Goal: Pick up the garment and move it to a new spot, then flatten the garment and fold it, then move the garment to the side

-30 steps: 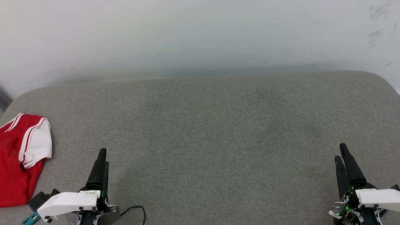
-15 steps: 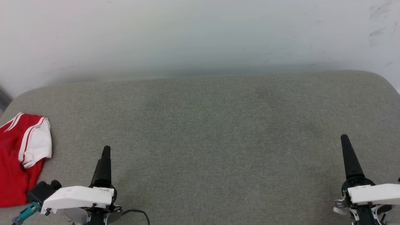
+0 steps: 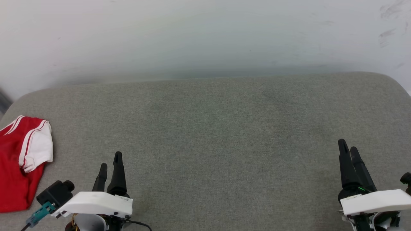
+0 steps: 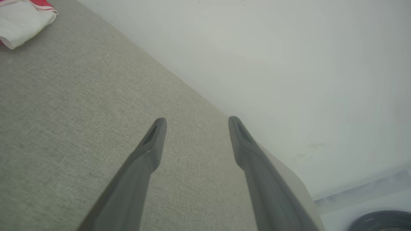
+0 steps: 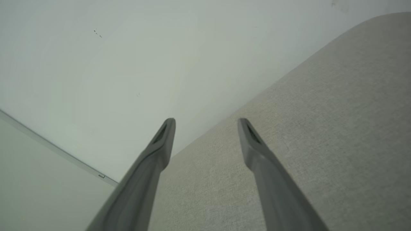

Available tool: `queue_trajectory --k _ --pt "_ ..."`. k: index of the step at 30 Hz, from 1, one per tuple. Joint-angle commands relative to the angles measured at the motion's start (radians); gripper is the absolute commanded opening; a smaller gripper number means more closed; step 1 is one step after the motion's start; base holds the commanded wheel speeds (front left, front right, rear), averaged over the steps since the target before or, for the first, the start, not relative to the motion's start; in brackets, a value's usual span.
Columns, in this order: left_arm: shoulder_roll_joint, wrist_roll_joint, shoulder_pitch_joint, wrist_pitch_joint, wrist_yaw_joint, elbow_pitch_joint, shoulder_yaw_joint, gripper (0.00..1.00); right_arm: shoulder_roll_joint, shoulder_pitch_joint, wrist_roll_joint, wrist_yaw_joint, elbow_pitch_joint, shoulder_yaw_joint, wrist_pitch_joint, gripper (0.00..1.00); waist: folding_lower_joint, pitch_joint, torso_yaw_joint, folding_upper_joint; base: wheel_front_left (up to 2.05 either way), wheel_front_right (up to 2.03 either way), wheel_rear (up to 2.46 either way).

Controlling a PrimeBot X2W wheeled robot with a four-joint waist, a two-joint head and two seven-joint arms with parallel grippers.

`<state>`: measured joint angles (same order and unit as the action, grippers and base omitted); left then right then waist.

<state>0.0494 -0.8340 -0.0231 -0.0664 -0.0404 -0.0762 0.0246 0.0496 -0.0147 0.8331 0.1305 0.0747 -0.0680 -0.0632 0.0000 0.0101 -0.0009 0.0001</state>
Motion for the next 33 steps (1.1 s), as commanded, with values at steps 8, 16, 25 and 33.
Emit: queue_trajectory --k 8,16,25,33 --pt "0.019 0.155 0.012 -0.037 -0.04 0.03 -0.047 1.0 0.001 0.011 -0.169 0.0 -0.027 0.017 -0.038 1.0 0.0 0.001 -0.001 -0.0001 0.0 0.0 0.0" --pt "0.028 0.231 0.02 -0.057 -0.051 0.044 -0.073 1.0 0.001 0.025 -0.259 0.0 -0.036 0.019 -0.059 1.0 0.0 0.0 0.002 -0.0001 0.0 0.0 0.0" --pt "0.033 0.324 0.031 -0.082 -0.056 0.055 -0.097 1.0 0.001 0.036 -0.359 0.0 -0.046 0.024 -0.084 1.0 0.0 -0.002 0.002 -0.0001 0.0 0.0 0.0" --pt "0.031 0.404 0.045 -0.102 -0.059 0.066 -0.113 1.0 0.001 0.049 -0.436 0.0 -0.052 0.028 -0.105 1.0 0.0 -0.002 0.004 -0.0001 0.0 0.0 0.0"
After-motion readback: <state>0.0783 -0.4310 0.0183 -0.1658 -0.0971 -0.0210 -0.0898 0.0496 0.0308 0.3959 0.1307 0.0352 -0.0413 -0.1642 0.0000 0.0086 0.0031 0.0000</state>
